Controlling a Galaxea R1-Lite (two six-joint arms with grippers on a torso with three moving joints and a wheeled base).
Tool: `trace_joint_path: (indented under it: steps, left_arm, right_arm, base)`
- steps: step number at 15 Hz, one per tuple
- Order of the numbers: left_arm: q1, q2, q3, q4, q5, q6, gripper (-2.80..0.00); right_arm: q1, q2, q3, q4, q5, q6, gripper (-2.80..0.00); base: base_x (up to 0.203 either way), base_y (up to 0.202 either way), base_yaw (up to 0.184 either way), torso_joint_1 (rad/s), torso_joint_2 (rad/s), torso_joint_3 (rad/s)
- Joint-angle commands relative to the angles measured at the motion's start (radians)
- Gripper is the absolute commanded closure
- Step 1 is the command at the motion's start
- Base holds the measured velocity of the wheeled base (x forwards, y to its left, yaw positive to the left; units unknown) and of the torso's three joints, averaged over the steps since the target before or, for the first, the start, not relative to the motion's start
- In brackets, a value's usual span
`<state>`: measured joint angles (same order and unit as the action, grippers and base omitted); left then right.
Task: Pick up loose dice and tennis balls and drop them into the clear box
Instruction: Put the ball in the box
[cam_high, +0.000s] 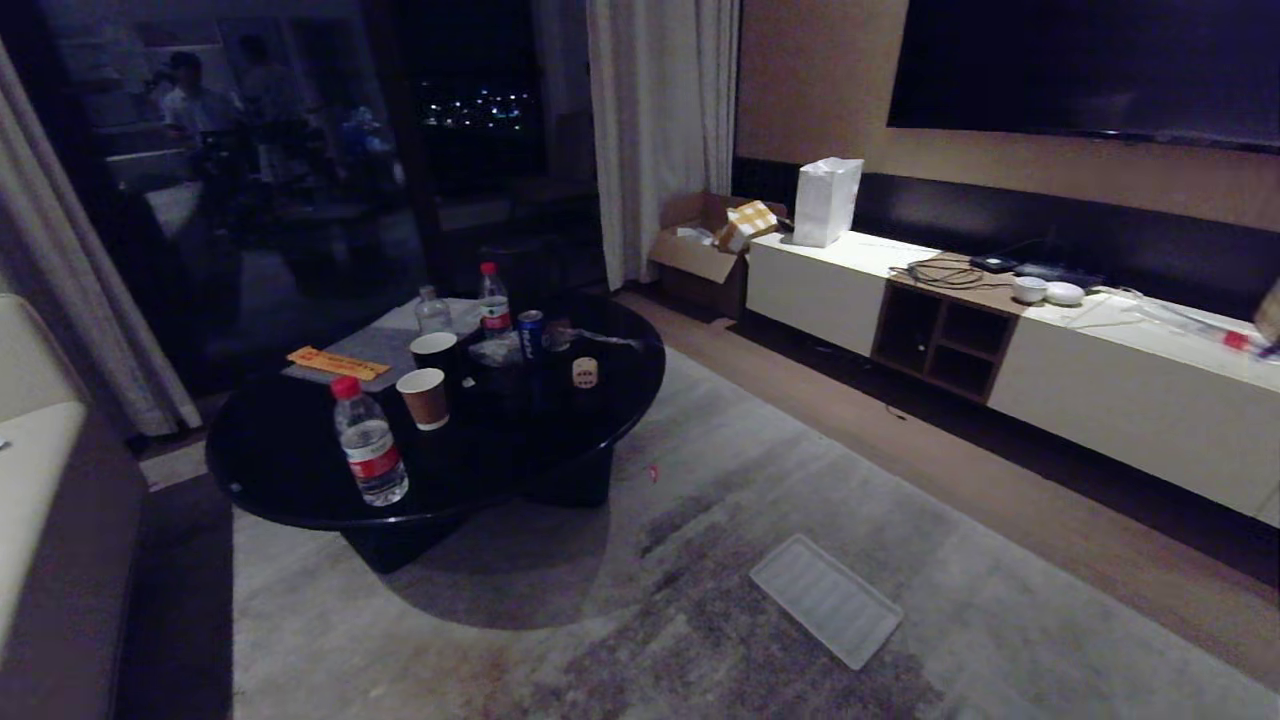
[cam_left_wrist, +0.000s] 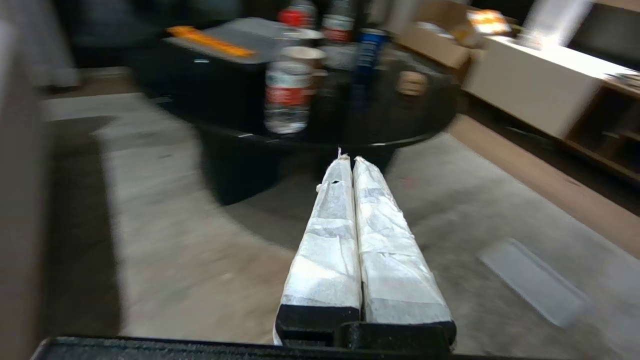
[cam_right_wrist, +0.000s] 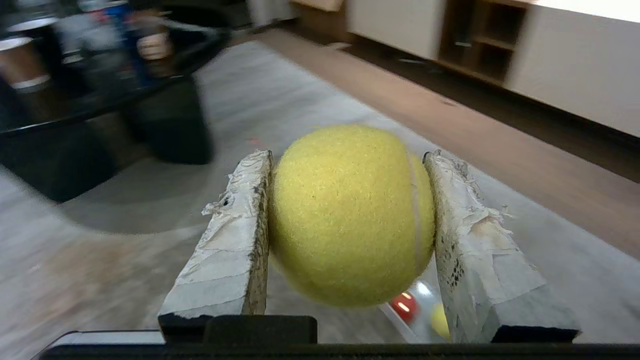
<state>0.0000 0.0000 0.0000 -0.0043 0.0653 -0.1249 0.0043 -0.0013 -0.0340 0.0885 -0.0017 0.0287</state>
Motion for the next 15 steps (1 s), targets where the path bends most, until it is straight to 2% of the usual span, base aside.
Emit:
trace_joint_path:
  steps: [1,15]
  left_arm:
    - [0.0,0.002,0.002,-0.001,0.001,-0.001,0.0]
    - [0.0,0.001,0.002,-0.002,0.001,-0.001,0.0]
  right_arm:
    - [0.0,0.001,0.001,0.0,0.0,0.0,0.0]
    - [0.0,0.001,0.0,0.0,0.0,-0.001,0.0]
  base:
    - [0.0,0.011,-0.16,-0.002,0.0,0.001]
    - [0.0,0.01,-0.161,0.002,0.0,0.003]
